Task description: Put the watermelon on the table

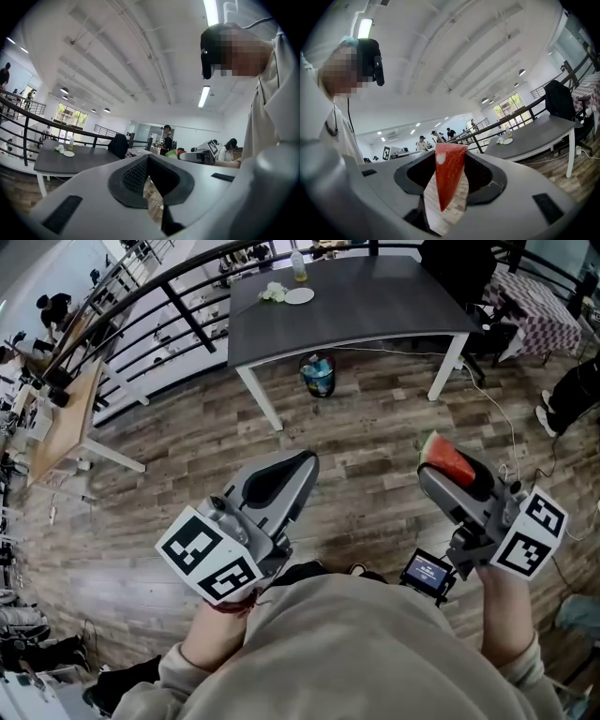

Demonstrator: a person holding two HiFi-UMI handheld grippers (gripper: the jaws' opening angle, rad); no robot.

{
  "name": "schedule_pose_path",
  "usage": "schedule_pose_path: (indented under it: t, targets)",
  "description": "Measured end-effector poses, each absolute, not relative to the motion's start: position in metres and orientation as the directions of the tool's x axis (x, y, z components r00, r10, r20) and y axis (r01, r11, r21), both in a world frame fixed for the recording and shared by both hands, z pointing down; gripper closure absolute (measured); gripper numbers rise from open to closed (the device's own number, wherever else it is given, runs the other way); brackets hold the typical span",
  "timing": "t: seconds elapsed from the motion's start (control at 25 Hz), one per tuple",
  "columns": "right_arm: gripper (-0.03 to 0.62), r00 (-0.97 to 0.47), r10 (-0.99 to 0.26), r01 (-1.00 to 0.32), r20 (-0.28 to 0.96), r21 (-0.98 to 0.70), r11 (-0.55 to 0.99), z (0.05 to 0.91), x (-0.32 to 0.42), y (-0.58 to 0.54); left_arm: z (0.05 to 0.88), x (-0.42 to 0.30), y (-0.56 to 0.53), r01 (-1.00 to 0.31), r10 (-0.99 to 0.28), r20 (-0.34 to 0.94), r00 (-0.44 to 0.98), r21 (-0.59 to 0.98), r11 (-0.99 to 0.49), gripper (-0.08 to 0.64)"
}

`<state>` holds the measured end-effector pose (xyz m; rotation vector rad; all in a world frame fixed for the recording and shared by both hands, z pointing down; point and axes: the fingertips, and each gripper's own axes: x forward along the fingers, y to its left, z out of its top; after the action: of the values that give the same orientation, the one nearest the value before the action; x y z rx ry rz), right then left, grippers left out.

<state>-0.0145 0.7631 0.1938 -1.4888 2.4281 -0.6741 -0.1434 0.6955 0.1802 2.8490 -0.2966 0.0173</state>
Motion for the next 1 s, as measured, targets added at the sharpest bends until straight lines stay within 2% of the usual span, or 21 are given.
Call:
schedule_pose_path:
  t: [0.16, 0.4, 1.0]
  targets:
    - [0.388, -0.463, -0.885, -0.772, 0.036, -0.506, 0.384, 0.195, 0.000, 0.765, 0.162, -0.129, 0.703, -0.119, -0.142, -0.050, 0.989, 0.318, -0.941, 0.557]
    - [0.388, -0.455, -0.889, -0.783, 0.047, -0.497, 0.374, 0.202, -0.005, 0.746, 0.160, -0.120, 0.696, -0.044, -0.064, -0.061, 0.996, 0.281, -0.959, 0.557]
    - [0.390, -0.348, -0.933, -0.851, 0.095, -0.449, 0.272, 0.191, 0.003, 0.648, 0.158, -0.097, 0.584, 0.103, 0.075, -0.113, 0.991, 0.267, -0.958, 0.557]
